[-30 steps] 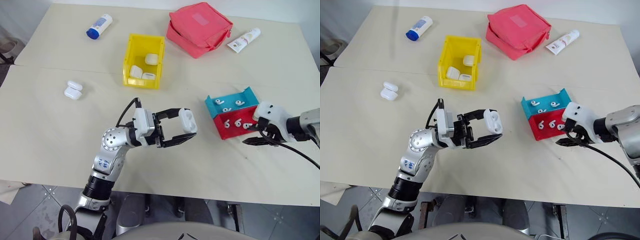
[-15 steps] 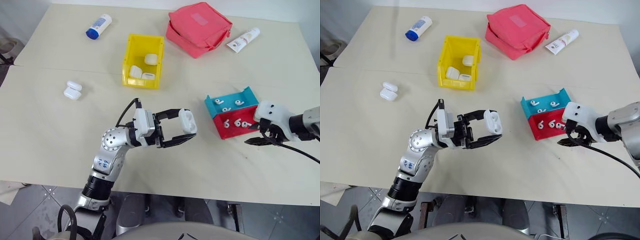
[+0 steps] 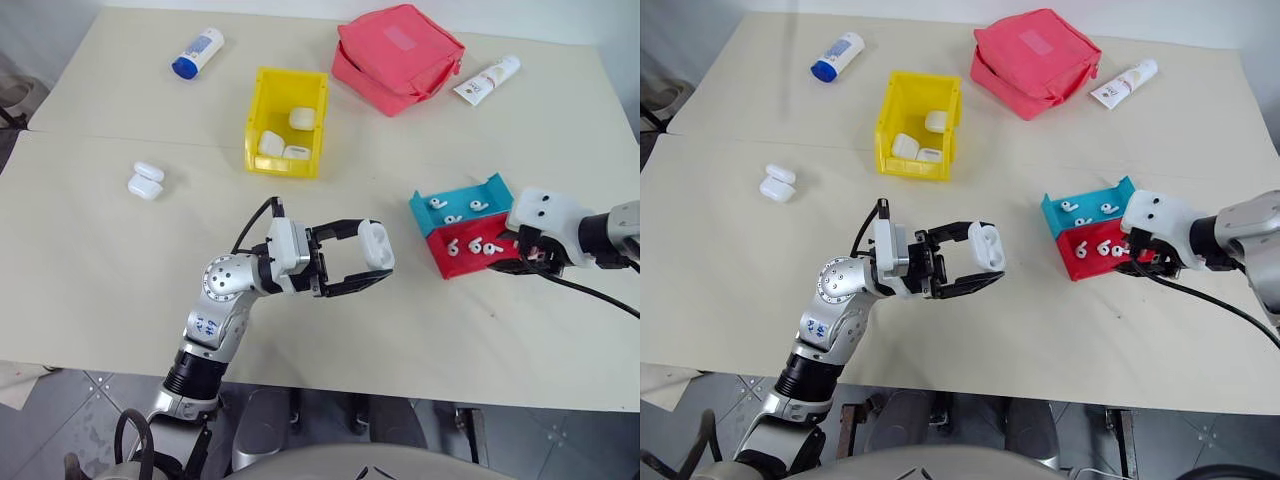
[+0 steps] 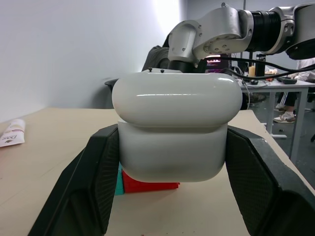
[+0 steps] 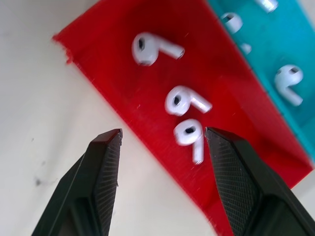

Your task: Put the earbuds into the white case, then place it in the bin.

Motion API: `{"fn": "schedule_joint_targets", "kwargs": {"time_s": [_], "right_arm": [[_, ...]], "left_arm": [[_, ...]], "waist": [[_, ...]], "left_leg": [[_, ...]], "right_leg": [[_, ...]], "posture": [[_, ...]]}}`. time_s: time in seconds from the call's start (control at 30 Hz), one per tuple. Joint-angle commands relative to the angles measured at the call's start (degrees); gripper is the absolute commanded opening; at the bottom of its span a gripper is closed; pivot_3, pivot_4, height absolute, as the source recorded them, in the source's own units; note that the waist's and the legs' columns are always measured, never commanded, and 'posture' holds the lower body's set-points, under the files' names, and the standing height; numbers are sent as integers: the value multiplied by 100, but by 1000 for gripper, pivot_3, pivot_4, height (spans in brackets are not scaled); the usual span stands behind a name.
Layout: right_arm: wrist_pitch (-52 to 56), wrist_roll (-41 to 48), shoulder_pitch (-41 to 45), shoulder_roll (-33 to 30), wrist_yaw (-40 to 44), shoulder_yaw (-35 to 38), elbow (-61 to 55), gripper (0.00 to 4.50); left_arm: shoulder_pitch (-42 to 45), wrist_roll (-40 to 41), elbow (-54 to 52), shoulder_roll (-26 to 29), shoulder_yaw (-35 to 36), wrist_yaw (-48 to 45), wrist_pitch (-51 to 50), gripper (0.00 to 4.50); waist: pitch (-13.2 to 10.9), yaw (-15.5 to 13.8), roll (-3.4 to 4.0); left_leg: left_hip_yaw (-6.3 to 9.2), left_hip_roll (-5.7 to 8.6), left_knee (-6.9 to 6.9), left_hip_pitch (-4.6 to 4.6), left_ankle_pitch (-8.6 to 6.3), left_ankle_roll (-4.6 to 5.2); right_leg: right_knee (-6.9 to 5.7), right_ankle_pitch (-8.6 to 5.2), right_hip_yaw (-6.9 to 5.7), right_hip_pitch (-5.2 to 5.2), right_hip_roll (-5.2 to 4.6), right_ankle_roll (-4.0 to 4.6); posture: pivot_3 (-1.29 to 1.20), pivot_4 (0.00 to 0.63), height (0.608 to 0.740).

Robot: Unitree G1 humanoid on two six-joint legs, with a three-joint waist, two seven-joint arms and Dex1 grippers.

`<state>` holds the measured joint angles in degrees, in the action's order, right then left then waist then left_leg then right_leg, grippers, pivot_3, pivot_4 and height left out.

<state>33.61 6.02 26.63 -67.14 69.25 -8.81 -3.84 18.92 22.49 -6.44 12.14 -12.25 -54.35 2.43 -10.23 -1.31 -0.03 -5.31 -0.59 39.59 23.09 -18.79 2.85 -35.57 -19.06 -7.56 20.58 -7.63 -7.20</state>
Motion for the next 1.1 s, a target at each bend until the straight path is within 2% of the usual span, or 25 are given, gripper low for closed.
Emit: {"fn": "schedule_joint_targets", "kwargs": {"time_s": [0.03,0.33,0.93,1.03,1.1], "right_arm": [[-135,-249,276,69,18,-147,240,2796],[-468,-743,821,325,267,-690,1000,2796],[-824,-1163,1129,561,578,-844,1604,2796],[-838,-1191,1144,595,601,-826,1629,2165],[-831,-1190,1160,634,613,-804,1631,1498]], "left_arm": [[29,67,-198,-35,-11,1,46,2798],[-93,36,-313,1,-5,78,60,2798],[-184,-7,-443,48,-5,226,71,2798],[-187,-5,-450,58,0,235,73,2798],[-182,-3,-452,62,-1,240,73,2798]], "waist": [[0,2,0],[0,3,1],[0,5,2],[0,4,2],[0,5,2]], "left_leg": [[0,0,0,0,0,0],[-1,2,1,1,0,0],[-2,0,1,2,0,0],[-2,0,1,1,0,0],[-2,0,1,2,0,0]], "right_leg": [[0,0,0,0,0,0],[1,0,0,1,-1,0],[0,0,-1,2,1,0],[0,0,-1,1,1,0],[0,0,-1,1,1,0]], "posture": [[0,150,740],[0,150,740],[0,150,740],[0,150,740],[0,150,740]]}}
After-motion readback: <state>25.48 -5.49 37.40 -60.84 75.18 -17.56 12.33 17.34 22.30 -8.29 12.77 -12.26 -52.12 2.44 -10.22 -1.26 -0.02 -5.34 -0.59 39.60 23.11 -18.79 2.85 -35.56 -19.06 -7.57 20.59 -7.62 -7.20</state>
